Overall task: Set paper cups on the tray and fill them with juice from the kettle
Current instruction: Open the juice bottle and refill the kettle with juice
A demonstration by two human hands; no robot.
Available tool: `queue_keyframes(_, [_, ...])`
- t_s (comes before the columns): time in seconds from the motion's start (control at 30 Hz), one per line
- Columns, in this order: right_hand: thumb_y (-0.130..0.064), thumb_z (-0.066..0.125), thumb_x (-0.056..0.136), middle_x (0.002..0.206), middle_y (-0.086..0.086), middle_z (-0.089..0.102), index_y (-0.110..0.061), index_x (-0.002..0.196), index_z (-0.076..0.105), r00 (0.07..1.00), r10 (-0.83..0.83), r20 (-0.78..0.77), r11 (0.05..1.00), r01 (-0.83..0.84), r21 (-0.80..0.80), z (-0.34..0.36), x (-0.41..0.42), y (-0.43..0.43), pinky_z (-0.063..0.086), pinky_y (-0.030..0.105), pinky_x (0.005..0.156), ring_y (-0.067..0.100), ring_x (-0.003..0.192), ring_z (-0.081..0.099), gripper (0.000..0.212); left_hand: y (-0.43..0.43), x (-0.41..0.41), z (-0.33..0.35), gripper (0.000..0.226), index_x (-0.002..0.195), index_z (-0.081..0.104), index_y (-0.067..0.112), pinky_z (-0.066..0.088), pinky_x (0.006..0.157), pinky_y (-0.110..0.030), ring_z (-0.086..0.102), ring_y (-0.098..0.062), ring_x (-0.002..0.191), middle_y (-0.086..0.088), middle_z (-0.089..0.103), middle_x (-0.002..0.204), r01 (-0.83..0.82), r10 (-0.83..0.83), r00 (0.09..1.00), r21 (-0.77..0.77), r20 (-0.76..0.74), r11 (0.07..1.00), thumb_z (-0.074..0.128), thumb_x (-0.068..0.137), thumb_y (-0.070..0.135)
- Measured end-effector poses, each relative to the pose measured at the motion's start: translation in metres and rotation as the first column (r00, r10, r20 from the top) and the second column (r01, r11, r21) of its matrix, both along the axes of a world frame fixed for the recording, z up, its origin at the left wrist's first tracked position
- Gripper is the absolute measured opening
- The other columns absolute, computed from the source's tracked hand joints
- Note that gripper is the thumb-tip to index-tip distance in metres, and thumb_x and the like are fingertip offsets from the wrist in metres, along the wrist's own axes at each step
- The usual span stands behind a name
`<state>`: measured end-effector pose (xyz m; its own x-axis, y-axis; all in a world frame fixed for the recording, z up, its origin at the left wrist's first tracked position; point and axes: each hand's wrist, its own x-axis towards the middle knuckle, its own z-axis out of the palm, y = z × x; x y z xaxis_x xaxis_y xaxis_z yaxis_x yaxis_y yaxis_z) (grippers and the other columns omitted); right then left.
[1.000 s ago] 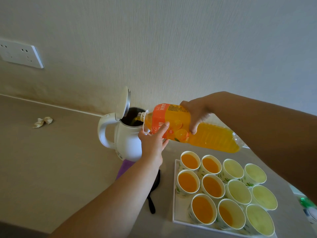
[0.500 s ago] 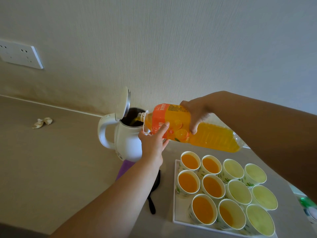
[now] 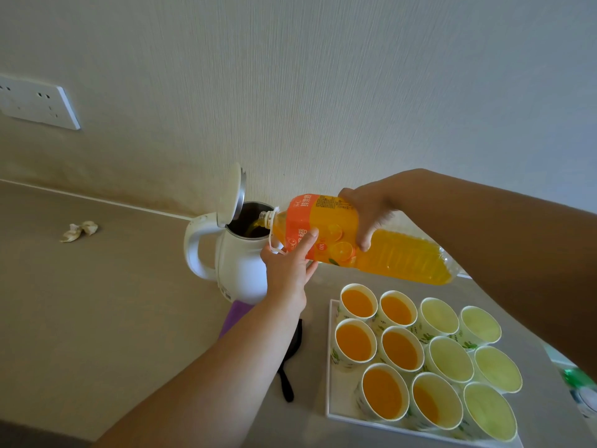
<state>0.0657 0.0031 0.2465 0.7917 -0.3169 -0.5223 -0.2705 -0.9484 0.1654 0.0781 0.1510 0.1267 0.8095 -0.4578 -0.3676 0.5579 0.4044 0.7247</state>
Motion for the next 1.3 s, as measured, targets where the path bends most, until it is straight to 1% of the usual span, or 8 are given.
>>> queue_keyframes(0.27, [-0.04, 0.085, 0.063, 0.117, 0.003, 0.049, -0.021, 0.139, 0.023, 1.0, -0.004, -0.007, 1.0, 0.004, -0.015, 0.0012, -0.0002, 0.0011, 0.046, 0.04, 0.092, 0.026, 0.108, 0.051, 0.1, 0.0, 0.0002, -0.0005, 0.075, 0.135, 0.032, 0.023, 0.055, 0.077, -0.031, 0.057, -0.025, 0.111, -0.007, 0.05, 0.129, 0.001, -0.001, 1.0, -0.008, -0.001, 1.0, 0.078, 0.076, 0.027])
queue_keyframes(0.53, [-0.04, 0.085, 0.063, 0.118, 0.004, 0.049, -0.021, 0.139, 0.023, 1.0, -0.013, -0.002, 1.0, 0.013, -0.008, 0.0015, -0.0012, 0.0022, 0.046, 0.041, 0.093, 0.026, 0.108, 0.051, 0.1, 0.0007, 0.0009, -0.0013, 0.077, 0.137, 0.032, 0.024, 0.055, 0.079, -0.032, 0.058, -0.025, 0.109, -0.008, 0.05, 0.13, 0.005, -0.005, 1.0, -0.013, -0.004, 1.0, 0.078, 0.075, 0.026])
queue_keyframes(0.77, [-0.04, 0.084, 0.065, 0.115, 0.002, 0.047, -0.02, 0.14, 0.023, 1.0, -0.007, 0.0, 1.0, 0.007, -0.01, 0.0025, -0.0024, 0.0043, 0.046, 0.039, 0.093, 0.025, 0.108, 0.05, 0.099, 0.001, 0.0016, -0.0023, 0.075, 0.135, 0.033, 0.024, 0.055, 0.079, -0.032, 0.058, -0.027, 0.114, -0.008, 0.051, 0.131, 0.009, -0.009, 1.0, -0.01, -0.004, 1.0, 0.079, 0.075, 0.026])
queue_keyframes(1.03, [-0.04, 0.084, 0.064, 0.116, 0.002, 0.047, -0.02, 0.14, 0.023, 1.0, -0.008, 0.0, 1.0, 0.008, -0.009, 0.0009, -0.0018, 0.0039, 0.045, 0.039, 0.093, 0.025, 0.109, 0.05, 0.1, 0.0013, 0.002, -0.004, 0.076, 0.136, 0.033, 0.024, 0.055, 0.078, -0.032, 0.058, -0.027, 0.113, -0.008, 0.051, 0.13, 0.01, -0.01, 1.0, -0.011, -0.005, 1.0, 0.078, 0.076, 0.026])
queue_keyframes(1.23, [-0.041, 0.085, 0.062, 0.12, 0.004, 0.049, -0.021, 0.139, 0.024, 1.0, -0.008, -0.008, 1.0, 0.008, -0.014, 0.0013, -0.001, 0.0028, 0.046, 0.041, 0.094, 0.026, 0.109, 0.051, 0.1, 0.0006, 0.0031, -0.0053, 0.076, 0.136, 0.034, 0.024, 0.056, 0.078, -0.032, 0.059, -0.028, 0.113, -0.009, 0.053, 0.13, 0.018, -0.018, 1.0, -0.009, 0.0, 1.0, 0.079, 0.075, 0.027])
queue_keyframes(1.3, [-0.041, 0.085, 0.063, 0.119, 0.004, 0.049, -0.021, 0.139, 0.023, 1.0, -0.007, -0.006, 1.0, 0.007, -0.01, 0.0015, -0.0011, 0.0033, 0.045, 0.04, 0.093, 0.026, 0.109, 0.051, 0.1, 0.0008, 0.003, -0.0056, 0.076, 0.137, 0.034, 0.024, 0.056, 0.078, -0.032, 0.058, -0.027, 0.113, -0.009, 0.053, 0.13, 0.02, -0.02, 1.0, -0.01, 0.003, 1.0, 0.079, 0.075, 0.027])
